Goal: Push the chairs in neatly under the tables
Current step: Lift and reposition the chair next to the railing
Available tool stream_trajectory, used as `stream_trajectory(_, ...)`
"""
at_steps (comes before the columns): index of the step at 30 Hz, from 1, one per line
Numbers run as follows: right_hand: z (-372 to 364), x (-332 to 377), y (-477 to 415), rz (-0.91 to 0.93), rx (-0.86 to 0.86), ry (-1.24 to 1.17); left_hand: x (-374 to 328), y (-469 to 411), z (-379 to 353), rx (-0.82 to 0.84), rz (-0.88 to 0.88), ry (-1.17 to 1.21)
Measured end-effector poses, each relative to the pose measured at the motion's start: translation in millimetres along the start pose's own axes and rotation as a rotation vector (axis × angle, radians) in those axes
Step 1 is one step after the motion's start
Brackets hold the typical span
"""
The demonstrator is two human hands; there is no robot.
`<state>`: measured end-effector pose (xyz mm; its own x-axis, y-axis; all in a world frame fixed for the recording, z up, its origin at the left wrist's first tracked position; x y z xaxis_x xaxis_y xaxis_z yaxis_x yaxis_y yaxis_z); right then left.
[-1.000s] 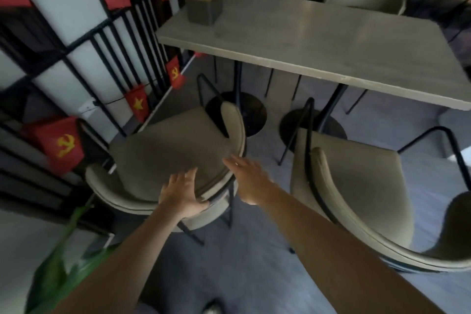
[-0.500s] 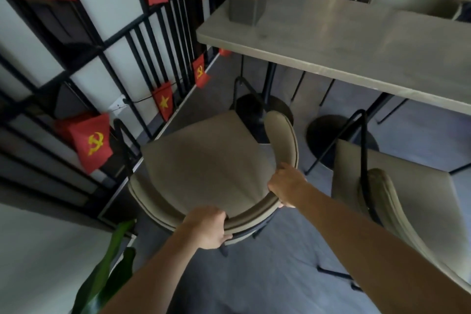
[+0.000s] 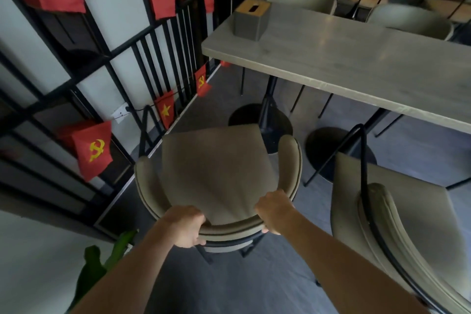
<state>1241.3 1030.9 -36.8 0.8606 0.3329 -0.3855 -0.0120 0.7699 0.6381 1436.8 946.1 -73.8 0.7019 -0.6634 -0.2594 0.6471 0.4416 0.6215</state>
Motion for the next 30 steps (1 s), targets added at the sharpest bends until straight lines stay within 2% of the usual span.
stream_trajectory(6,1,13,0,-0.047,-0.043,-0.100,21,-12,24,-0.029,-0.149,-0.278)
stream_trajectory(11,6,22,-4,-0.080,-0.048,-0.156,31,-23,47,0.010,-0.140,-0.426)
stream_trajectory(22,32,43,-26,-0.093,-0.077,-0.284,62,-33,85,0.027,-0.100,-0.468)
stream_trajectory(26,37,44,-28,-0.088,-0.080,-0.329,72,-35,85,0.009,-0.076,-0.414)
stream_trajectory(30,26,46,-30,-0.134,-0.068,-0.502,71,-35,78,-0.031,-0.043,-0.340)
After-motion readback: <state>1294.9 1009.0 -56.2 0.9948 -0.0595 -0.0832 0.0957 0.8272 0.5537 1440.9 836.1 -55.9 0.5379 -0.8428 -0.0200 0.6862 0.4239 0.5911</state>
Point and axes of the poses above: each hand's wrist, its own y-axis away from the middle knuckle, its own z-axis out of the back of the hand, x = y × z, the point moved 2 cm from there along -y, towards the middle knuckle, and after that the axes turned 14 degrees about y, right-handed, at the moved point
